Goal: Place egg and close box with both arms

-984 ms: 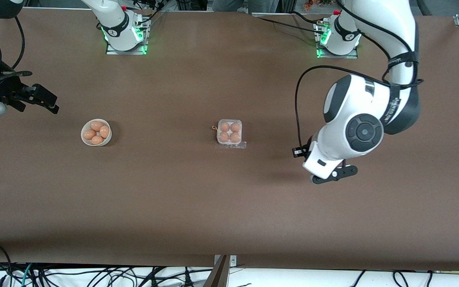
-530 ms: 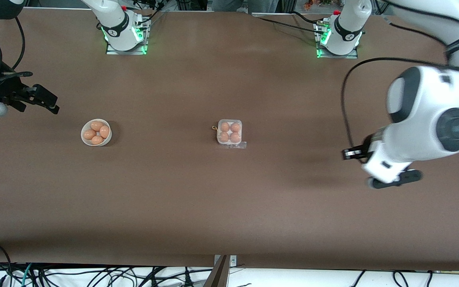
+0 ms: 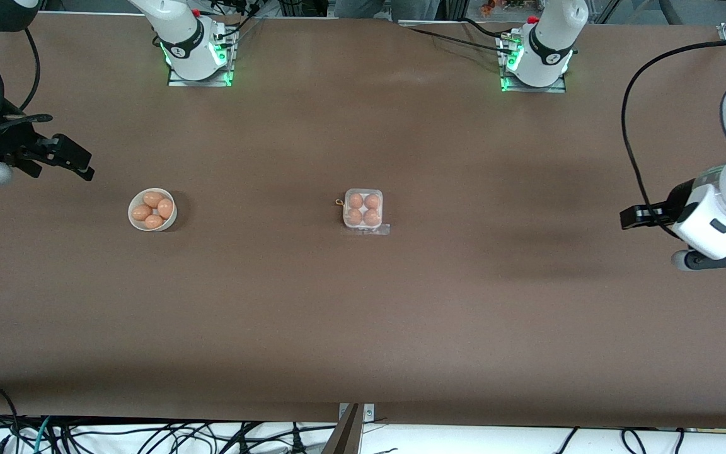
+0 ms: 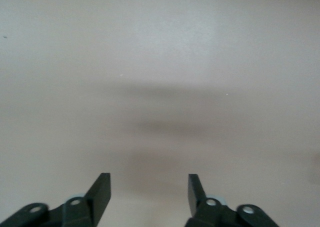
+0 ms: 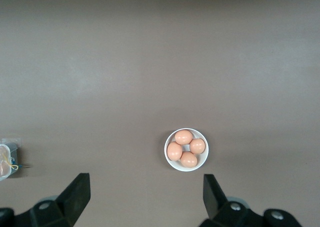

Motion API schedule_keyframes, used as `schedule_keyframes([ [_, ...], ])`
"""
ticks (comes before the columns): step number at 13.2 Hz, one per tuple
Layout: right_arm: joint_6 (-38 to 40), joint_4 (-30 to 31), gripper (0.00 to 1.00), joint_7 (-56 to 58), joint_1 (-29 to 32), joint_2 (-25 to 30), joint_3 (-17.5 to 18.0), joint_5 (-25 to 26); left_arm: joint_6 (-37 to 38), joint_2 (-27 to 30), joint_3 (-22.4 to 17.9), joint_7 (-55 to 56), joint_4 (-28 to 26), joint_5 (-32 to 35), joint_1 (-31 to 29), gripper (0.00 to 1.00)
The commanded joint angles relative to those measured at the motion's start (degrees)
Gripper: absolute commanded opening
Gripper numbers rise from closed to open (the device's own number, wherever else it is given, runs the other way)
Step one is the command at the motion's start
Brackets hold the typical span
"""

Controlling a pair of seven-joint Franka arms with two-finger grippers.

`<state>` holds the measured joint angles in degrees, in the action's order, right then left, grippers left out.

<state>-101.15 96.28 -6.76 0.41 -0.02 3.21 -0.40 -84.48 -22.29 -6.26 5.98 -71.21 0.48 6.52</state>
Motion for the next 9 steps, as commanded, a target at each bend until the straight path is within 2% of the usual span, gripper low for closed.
schedule_keyframes([
  [1,0.0,0.4,1.0,0.2,0.6,0.6,0.7,0.6,-3.5,4.4,2.6,-4.3,-7.1,2.2,-3.3,0.83],
  [2,0.0,0.4,1.0,0.2,0.6,0.6,0.7,0.6,-6.0,5.9,2.6,-5.4,-10.1,2.2,-3.8,0.87],
  [4,0.1,0.5,1.0,0.2,0.6,0.6,0.7,0.6,-8.9,8.6,2.6,-5.7,-14.0,2.2,-5.2,1.0],
  [9,0.1,0.5,1.0,0.2,0.6,0.6,0.7,0.6,-13.0,12.5,2.7,-5.7,-19.4,1.5,-8.4,1.0],
])
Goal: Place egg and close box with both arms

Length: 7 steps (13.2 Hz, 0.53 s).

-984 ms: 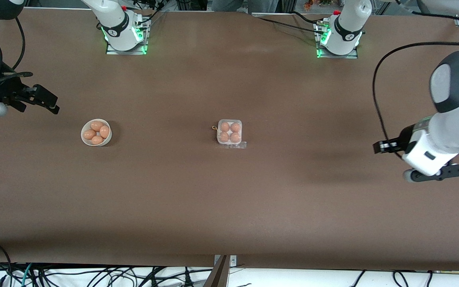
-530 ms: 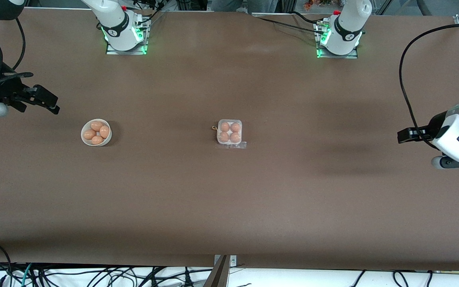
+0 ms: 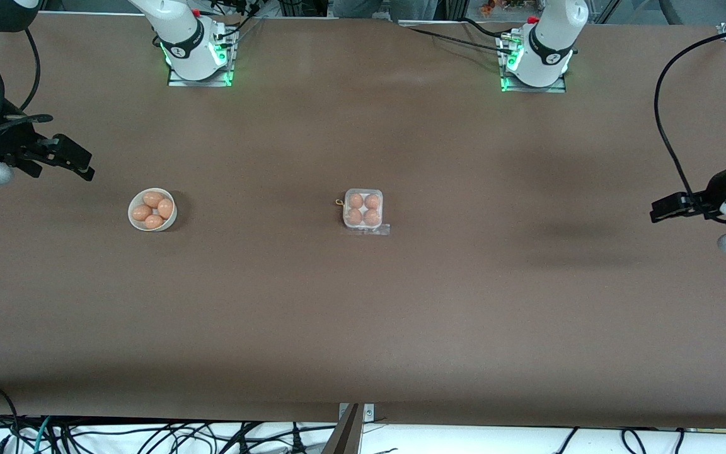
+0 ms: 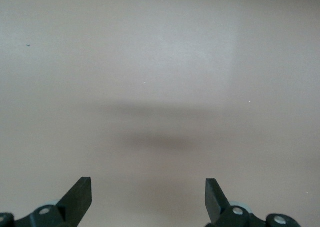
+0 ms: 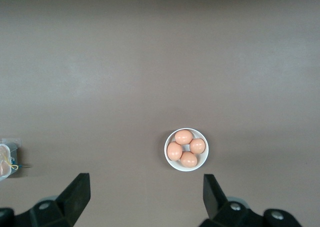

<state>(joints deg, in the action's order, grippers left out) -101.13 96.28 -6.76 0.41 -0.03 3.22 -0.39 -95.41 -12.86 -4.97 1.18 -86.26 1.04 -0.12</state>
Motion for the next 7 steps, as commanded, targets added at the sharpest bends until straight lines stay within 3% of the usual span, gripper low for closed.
schedule_keyframes([
  [1,0.1,0.5,1.0,0.2,0.6,0.6,0.6,0.6,-2.1,3.2,1.5,-0.9,-4.6,0.8,-1.8,1.0],
  [3,0.1,0.6,1.0,0.3,0.6,0.6,0.6,0.6,-2.8,3.4,3.7,-0.2,-5.0,1.0,-2.0,1.0],
  [7,0.1,0.6,1.0,0.3,0.6,0.6,0.6,0.6,-3.3,4.2,4.4,-0.4,-6.5,1.0,-1.7,1.0],
])
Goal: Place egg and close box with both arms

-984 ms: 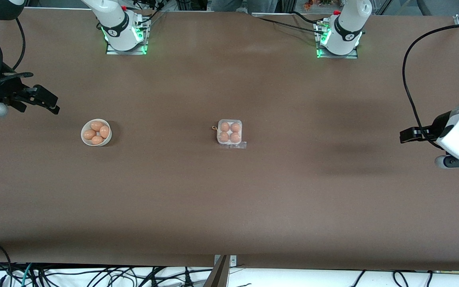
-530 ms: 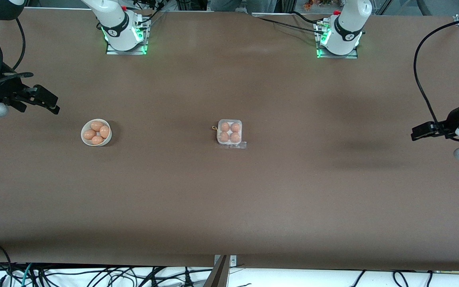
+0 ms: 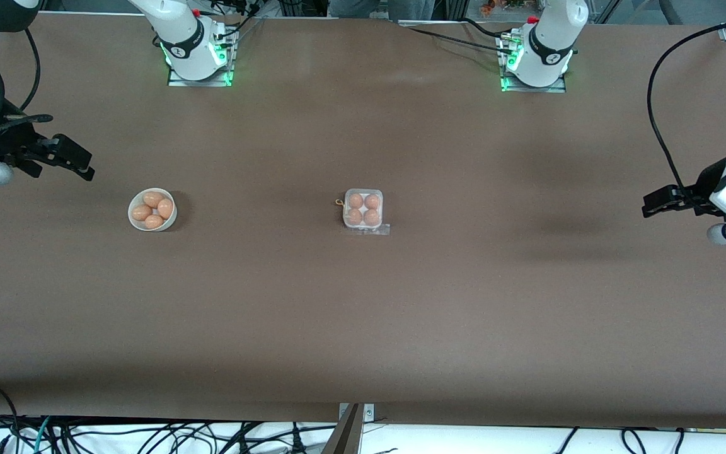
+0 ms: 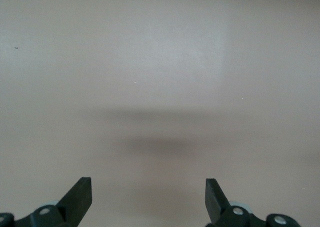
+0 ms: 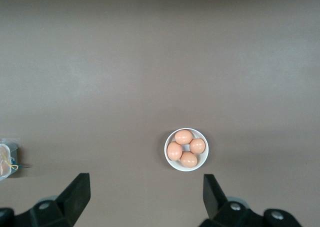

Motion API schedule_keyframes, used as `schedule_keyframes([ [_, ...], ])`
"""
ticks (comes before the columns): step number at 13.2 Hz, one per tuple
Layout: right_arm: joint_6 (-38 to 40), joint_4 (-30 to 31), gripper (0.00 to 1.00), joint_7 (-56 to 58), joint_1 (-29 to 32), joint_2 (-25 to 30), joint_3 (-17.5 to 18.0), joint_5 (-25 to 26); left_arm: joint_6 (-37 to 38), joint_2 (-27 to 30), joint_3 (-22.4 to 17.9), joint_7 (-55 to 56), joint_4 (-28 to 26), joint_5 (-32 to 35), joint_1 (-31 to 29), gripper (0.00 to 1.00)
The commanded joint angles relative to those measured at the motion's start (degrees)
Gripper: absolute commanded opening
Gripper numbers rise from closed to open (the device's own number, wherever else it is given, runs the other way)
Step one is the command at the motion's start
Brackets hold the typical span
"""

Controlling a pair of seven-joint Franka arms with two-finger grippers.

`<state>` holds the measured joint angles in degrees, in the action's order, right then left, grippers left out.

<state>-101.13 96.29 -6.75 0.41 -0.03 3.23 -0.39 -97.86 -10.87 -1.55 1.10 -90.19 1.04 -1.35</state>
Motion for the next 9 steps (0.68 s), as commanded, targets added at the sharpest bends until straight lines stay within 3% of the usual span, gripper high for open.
schedule_keyframes([
  [1,0.1,0.6,1.0,0.2,0.6,0.6,0.6,0.6,-0.4,2.1,1.1,-0.3,-2.4,1.1,-0.5,1.0],
  [9,0.1,0.7,1.0,0.2,0.6,0.8,0.6,0.5,1.5,0.4,1.1,-0.5,-1.2,1.7,0.2,1.0],
])
